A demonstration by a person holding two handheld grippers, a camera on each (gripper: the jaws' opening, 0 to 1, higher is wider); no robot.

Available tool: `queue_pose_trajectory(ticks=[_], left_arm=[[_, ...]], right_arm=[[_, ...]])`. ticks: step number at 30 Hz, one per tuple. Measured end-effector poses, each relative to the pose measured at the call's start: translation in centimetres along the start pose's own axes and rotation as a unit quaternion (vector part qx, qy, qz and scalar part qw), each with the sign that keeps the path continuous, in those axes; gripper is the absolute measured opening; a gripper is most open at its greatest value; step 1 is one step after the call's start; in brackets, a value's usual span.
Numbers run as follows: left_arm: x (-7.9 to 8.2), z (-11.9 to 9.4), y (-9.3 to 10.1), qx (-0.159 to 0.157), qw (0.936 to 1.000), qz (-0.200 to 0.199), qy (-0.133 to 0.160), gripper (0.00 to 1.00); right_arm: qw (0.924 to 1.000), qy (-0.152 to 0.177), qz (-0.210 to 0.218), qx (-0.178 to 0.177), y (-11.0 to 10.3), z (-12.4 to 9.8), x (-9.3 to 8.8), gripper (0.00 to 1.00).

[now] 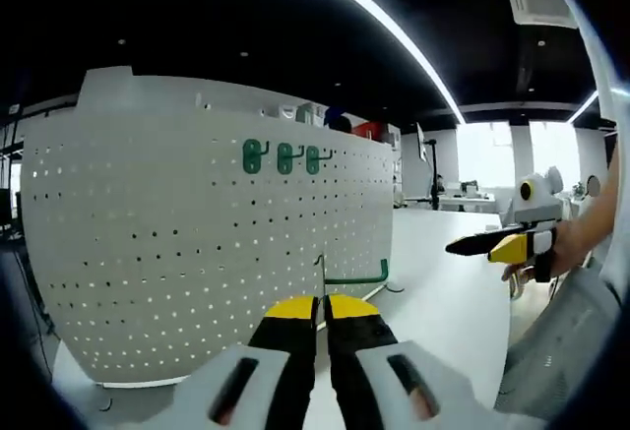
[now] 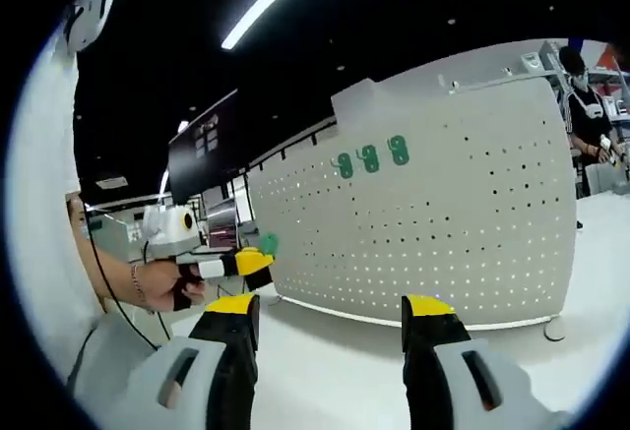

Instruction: Insert the hook assembly into the mounting plate slot until the hook locks in place.

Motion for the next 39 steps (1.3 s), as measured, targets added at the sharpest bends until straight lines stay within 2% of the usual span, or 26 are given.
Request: queue_pose_trajectory(ticks=[8, 18, 39], left_arm=[[0.0, 0.0, 0.2, -0.001, 1.0, 0.0, -0.001, 0.02], [0.0, -0.1, 0.3, 0.002, 1.0, -0.002, -0.003, 0.02], [0.2, -0.6, 1.3, 0.004, 0.9999, -0.012, 0.004, 0.02]], right_arm=[[0.9996, -0.008, 0.008, 0.027, -0.4, 0.8, 0.0, 0.51], [0.9977, -0.014, 0.014, 0.065, -1.1, 3.1, 0.5, 0.46], [0.992, -0.011, 0.022, 0.124, -3.3, 7.7, 1.4, 0.45]])
Point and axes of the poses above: the point that each gripper's makers call its tool centre point, and the gripper's own axes: z roughly forward along the fingers, y roughly to its right, x roughly out of its top, the point moved 10 cm from there along -z, roughly backward along the fingers, and after that the axes turned 10 degrees about -y, right-handed, at the moved point
